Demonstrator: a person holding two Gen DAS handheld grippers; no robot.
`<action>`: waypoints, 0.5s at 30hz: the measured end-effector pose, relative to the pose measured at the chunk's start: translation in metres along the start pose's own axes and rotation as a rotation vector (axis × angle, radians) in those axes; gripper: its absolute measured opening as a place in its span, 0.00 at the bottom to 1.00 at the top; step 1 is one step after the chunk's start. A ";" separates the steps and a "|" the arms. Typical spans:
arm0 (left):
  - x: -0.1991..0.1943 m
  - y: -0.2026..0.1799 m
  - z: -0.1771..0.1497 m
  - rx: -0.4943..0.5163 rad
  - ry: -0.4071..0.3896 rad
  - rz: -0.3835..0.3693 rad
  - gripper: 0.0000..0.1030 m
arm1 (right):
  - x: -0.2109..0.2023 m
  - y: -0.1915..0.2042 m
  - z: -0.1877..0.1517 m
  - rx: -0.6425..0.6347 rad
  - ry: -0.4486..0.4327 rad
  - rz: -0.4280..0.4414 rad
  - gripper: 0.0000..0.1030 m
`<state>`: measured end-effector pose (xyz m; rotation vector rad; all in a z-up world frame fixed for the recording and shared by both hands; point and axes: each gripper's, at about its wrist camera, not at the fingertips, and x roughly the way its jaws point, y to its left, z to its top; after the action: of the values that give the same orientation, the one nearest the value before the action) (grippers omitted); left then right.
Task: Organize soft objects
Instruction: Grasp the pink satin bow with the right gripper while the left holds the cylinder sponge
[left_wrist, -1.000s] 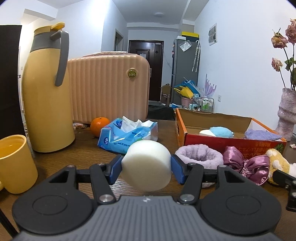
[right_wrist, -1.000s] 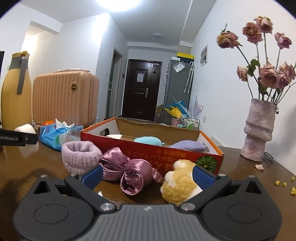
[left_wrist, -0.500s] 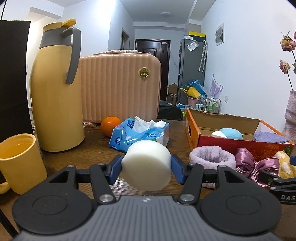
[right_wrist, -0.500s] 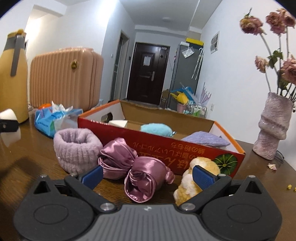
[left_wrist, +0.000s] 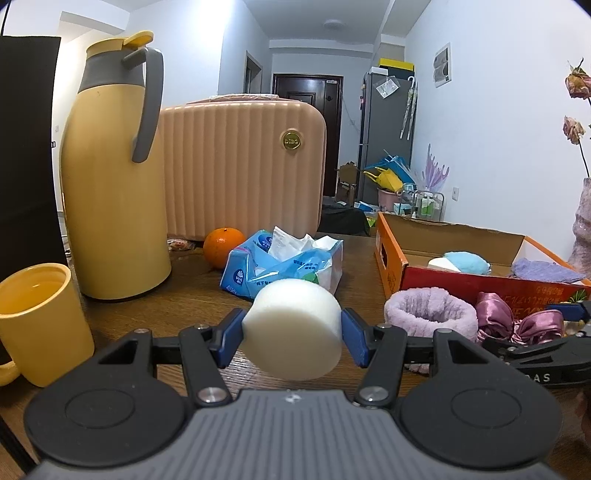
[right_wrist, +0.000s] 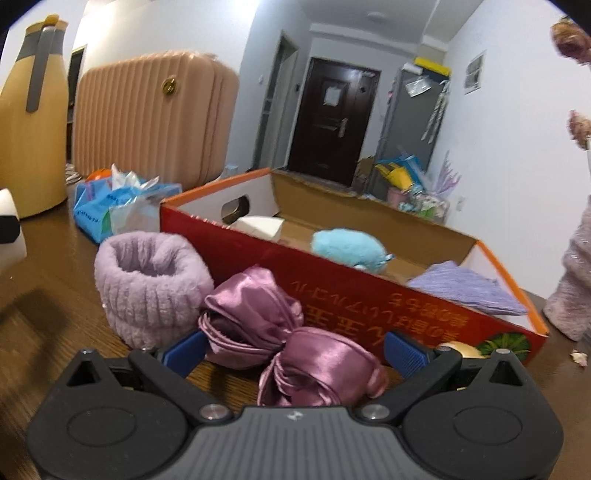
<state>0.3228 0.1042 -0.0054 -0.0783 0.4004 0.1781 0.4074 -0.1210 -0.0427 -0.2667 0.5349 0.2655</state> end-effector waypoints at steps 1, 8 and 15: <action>0.000 0.000 0.000 0.001 0.001 0.000 0.56 | 0.003 0.000 0.001 0.000 0.008 0.011 0.99; 0.003 -0.002 -0.001 0.009 0.007 -0.006 0.56 | 0.014 -0.004 0.005 0.013 0.036 0.078 0.86; 0.002 -0.003 -0.001 0.011 0.006 -0.010 0.56 | 0.007 -0.002 0.001 0.011 0.033 0.097 0.69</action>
<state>0.3249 0.1017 -0.0071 -0.0696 0.4066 0.1656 0.4147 -0.1214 -0.0450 -0.2352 0.5822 0.3525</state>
